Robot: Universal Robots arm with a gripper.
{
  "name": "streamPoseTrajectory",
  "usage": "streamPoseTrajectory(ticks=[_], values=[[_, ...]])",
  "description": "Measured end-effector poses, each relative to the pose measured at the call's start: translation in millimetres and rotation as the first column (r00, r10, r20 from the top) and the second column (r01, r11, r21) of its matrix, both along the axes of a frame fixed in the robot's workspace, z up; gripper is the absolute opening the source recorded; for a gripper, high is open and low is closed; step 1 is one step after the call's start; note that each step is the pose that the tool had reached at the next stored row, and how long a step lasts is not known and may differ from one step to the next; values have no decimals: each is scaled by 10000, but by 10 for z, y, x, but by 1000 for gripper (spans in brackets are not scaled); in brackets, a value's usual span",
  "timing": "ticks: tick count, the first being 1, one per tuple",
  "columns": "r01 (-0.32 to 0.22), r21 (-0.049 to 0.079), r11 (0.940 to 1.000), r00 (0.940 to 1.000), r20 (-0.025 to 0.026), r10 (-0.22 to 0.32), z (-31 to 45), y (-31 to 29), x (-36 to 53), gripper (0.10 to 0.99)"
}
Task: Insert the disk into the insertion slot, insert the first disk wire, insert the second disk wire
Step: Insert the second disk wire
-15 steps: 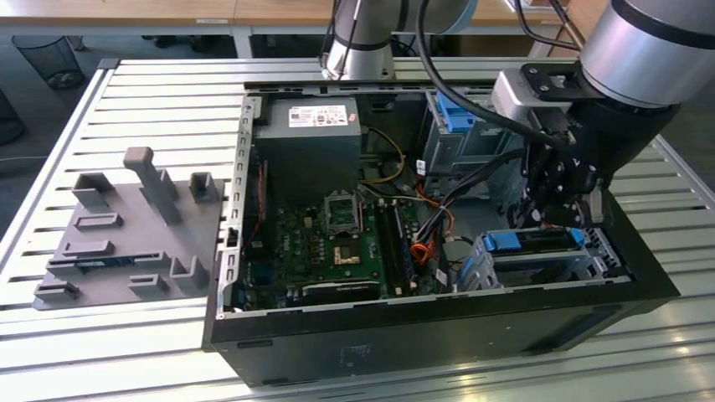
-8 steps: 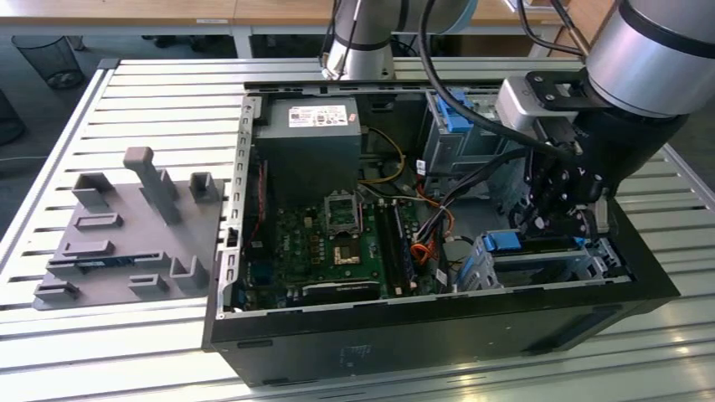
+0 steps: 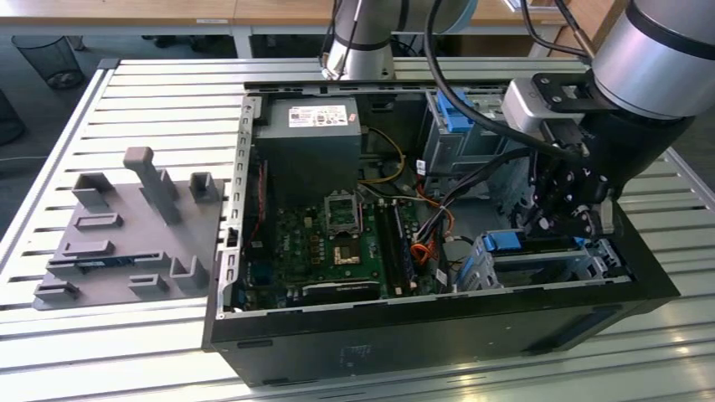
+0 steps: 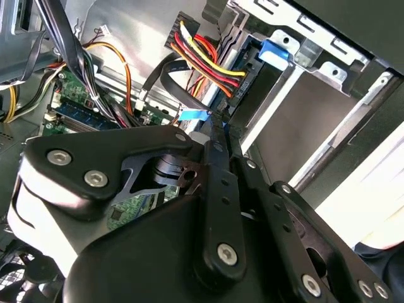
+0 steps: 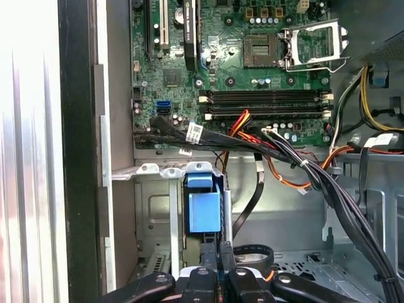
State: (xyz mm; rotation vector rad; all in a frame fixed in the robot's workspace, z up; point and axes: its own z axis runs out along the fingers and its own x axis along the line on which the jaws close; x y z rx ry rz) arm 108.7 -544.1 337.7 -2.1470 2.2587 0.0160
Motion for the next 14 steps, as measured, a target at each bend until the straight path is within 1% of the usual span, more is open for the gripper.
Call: streamPoseTrajectory(ticks=[9,14], values=[[-84,0,10000,10000,0,84,-25,0,3,145],[-83,3,10000,10000,0,83,-29,0,21,145]])
